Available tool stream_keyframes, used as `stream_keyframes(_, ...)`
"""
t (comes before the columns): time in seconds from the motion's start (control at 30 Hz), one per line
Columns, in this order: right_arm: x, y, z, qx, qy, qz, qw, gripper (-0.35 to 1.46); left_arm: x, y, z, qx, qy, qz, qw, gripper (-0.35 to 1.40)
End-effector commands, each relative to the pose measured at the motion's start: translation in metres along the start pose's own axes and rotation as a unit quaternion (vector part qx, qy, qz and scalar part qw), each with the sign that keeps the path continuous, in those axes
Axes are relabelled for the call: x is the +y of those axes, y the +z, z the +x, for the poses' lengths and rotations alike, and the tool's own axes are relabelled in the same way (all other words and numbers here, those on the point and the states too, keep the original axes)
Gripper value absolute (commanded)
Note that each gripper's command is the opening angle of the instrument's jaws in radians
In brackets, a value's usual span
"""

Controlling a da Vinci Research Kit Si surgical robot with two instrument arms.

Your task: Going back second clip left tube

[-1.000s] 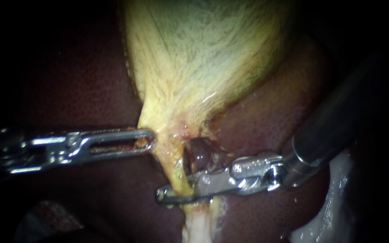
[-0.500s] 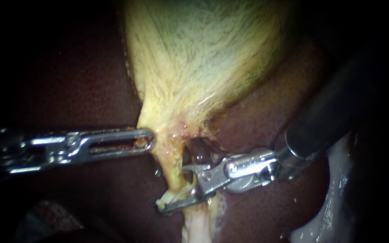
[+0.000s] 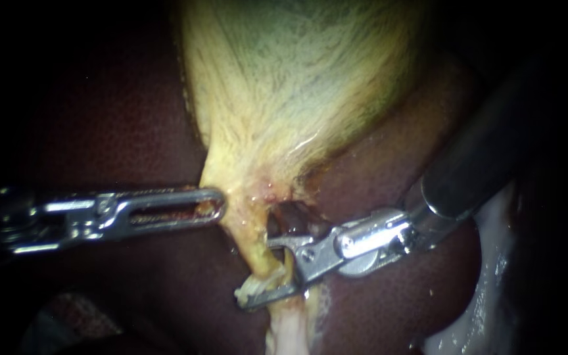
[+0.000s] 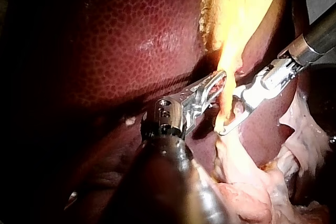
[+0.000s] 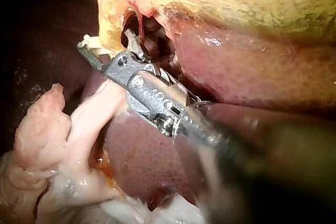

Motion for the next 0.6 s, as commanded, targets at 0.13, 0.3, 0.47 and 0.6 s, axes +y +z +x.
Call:
stream_keyframes(0.13, -0.0007, 0.0009, -0.0005, -0.001, -0.015, 0.019, 0.9997, 0.60, 0.0000, 0.0001, 0.0000, 0.000, 0.000, -0.001, 1.0000, -0.35)
stream_keyframes(0.3, -0.0010, 0.0011, -0.0008, -0.003, -0.036, 0.039, 0.9986, 0.60, 0.0001, 0.0001, 0.0000, 0.000, 0.000, 0.000, 1.0000, -0.35)
stream_keyframes(0.47, -0.0016, 0.0002, -0.0011, -0.001, -0.049, 0.062, 0.9969, 0.60, 0.0002, 0.0001, 0.0000, 0.000, 0.000, 0.000, 1.0000, -0.35)
stream_keyframes(0.6, -0.0017, -0.0008, -0.0014, 0.000, -0.049, 0.062, 0.9969, 0.60, 0.0003, 0.0001, 0.0000, 0.000, 0.000, 0.000, 1.0000, -0.35)
